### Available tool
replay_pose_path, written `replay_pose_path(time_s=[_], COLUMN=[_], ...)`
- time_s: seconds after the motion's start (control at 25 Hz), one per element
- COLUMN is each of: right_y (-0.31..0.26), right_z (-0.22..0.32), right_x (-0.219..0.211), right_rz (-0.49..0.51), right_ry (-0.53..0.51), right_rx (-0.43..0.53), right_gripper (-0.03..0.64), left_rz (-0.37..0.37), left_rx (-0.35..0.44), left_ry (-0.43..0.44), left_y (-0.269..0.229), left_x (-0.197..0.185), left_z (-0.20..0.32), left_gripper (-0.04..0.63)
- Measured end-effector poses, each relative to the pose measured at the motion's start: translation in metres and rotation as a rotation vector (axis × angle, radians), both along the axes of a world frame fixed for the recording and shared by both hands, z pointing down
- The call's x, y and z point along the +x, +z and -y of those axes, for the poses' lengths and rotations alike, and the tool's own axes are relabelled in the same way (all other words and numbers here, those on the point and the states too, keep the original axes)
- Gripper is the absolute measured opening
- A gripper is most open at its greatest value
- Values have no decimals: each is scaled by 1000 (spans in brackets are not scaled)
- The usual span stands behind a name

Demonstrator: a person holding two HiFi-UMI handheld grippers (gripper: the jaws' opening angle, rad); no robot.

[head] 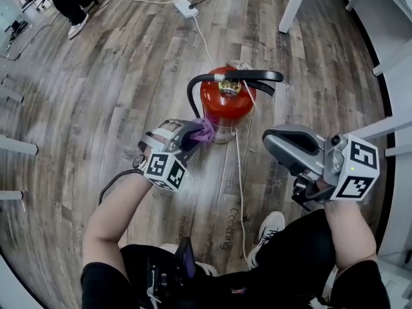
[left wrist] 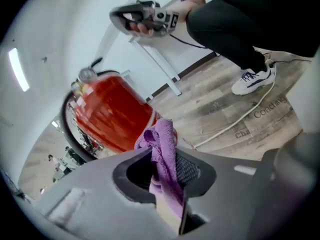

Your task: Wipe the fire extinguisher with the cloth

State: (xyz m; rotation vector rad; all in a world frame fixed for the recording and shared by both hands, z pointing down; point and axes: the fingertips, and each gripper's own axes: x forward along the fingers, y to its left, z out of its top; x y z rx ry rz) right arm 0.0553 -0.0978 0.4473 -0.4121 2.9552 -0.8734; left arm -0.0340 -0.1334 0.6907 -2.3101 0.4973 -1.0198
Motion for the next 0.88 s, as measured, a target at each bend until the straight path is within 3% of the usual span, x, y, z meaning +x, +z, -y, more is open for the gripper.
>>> replay_pose_path(time_s=[0.16, 0.36, 0.48, 0.72, 0.88], right_y=[-9, -22, -23, -29, -29], right_z=[-2, -3, -5, -7, -7], right_x=[0, 5, 5, 9, 11], right_rz=[20, 44, 51, 65, 74], right_ry=[8, 25, 24, 20, 15], right_rx=[15, 55, 58, 67, 62], right_gripper=[3, 3, 3, 3, 3], left_rz=[-91, -123, -138, -14, 30], left_rx=[143, 261, 237, 193, 135], left_ry=[33, 92, 100, 97, 77], left_y=[-87, -149, -152, -106, -66], left_x=[15, 43, 57, 69, 71], left_z=[-16, -26, -25, -23, -22], left_gripper=[86, 86, 86, 84, 84])
